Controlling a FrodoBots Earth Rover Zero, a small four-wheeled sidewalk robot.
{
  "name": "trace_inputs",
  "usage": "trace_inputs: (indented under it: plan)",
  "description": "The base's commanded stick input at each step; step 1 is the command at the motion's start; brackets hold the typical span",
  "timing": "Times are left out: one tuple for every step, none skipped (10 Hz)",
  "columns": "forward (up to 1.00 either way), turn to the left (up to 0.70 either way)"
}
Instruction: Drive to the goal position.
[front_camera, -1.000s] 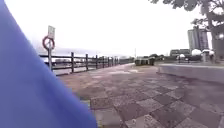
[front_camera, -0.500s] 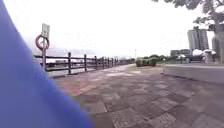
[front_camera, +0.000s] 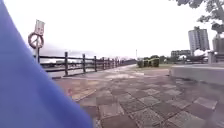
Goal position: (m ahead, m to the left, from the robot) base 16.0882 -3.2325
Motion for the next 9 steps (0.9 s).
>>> trace_inputs:
  plan:
    - [1.0, 0.0]
    - [1.0, 0.0]
    - [1.0, 0.0]
    - [1.0, 0.0]
    - [1.0, 0.0]
    - [1.0, 0.0]
    - [1.0, 0.0]
    - [1.0, 0.0]
    - [1.0, 0.0]
